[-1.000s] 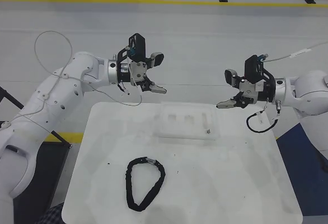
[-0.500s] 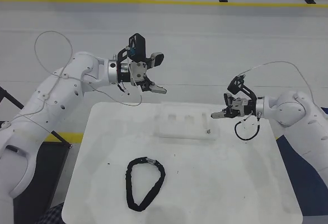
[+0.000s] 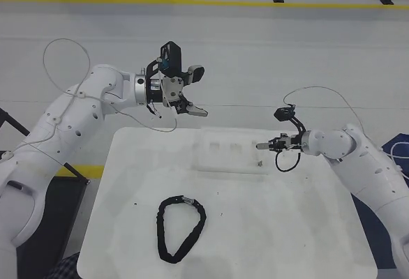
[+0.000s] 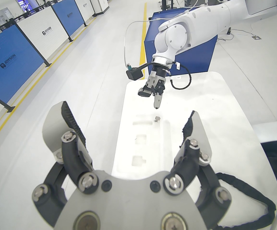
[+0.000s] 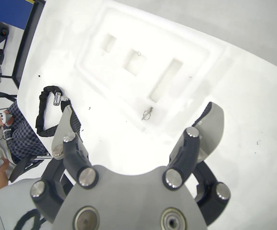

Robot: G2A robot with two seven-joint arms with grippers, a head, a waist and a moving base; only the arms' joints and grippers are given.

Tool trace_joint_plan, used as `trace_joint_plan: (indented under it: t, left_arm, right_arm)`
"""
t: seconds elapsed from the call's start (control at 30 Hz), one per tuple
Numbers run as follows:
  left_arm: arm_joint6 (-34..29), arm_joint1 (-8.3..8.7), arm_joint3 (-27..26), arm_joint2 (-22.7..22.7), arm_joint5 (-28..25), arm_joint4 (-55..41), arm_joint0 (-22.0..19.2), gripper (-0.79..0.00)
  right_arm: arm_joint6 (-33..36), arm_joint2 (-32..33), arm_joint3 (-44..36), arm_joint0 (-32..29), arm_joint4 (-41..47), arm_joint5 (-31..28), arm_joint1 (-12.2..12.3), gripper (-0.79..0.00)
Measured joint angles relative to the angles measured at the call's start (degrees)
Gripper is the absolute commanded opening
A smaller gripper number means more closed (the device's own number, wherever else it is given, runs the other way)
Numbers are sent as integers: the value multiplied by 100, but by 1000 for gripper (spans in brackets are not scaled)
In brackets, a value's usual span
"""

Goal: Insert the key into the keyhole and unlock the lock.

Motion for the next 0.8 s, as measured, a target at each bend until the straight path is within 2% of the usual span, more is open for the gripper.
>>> trace_joint_plan:
  t: [0.2, 0.47, 0.8]
  left_arm:
    - [0, 0, 0, 0, 0, 0, 0, 0]
    - [0, 0, 0, 0, 0, 0, 0, 0]
    - [0, 0, 0, 0, 0, 0, 0, 0]
  right_arm:
    - [28, -238, 167, -1, -101, 566, -223, 0]
    - [255, -464, 408, 46, -101, 807, -494, 0]
    - [294, -473, 423, 53, -88, 801, -510, 0]
